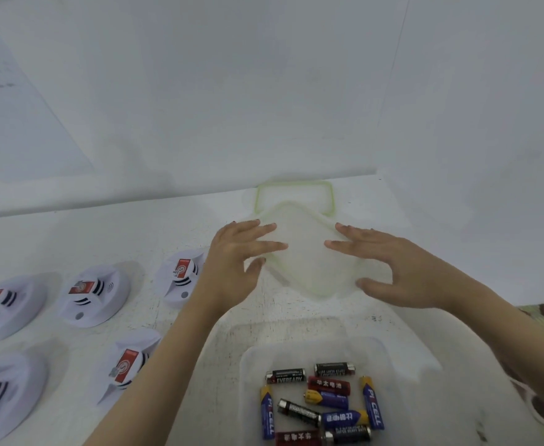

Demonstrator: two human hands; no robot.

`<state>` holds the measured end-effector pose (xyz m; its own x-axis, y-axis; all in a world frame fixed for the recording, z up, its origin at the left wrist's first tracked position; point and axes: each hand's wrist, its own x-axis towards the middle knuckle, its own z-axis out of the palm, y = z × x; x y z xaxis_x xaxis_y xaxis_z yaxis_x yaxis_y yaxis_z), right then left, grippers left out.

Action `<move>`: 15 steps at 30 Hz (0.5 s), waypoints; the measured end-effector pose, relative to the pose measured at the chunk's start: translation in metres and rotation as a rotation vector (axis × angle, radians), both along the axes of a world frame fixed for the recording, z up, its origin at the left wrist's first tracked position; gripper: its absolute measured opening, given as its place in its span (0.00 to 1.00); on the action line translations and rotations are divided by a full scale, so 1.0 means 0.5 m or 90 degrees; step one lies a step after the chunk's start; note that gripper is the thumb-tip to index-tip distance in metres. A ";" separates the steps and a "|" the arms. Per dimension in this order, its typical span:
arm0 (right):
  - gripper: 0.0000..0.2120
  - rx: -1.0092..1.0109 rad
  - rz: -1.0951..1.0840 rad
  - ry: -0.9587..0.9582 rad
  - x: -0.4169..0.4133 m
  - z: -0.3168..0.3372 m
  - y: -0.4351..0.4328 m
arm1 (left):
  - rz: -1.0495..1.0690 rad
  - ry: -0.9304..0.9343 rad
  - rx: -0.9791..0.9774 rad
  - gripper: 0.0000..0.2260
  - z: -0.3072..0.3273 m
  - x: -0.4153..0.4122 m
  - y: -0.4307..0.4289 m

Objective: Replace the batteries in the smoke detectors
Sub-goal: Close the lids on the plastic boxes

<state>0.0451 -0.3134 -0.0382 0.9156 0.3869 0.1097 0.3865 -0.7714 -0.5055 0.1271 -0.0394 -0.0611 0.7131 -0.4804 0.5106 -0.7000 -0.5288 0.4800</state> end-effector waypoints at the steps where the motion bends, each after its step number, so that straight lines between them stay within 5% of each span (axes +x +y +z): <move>1: 0.29 -0.034 -0.003 -0.023 -0.001 -0.004 0.001 | 0.015 -0.002 -0.031 0.19 -0.003 0.000 0.005; 5: 0.27 -0.081 -0.033 -0.161 -0.009 -0.024 0.030 | -0.032 0.086 -0.065 0.17 0.003 -0.041 0.001; 10: 0.28 -0.028 -0.037 -0.266 -0.009 -0.049 0.057 | -0.080 0.180 -0.005 0.38 -0.013 -0.078 -0.028; 15: 0.28 -0.014 -0.002 -0.308 0.007 -0.069 0.058 | -0.070 0.163 -0.049 0.39 -0.034 -0.082 -0.037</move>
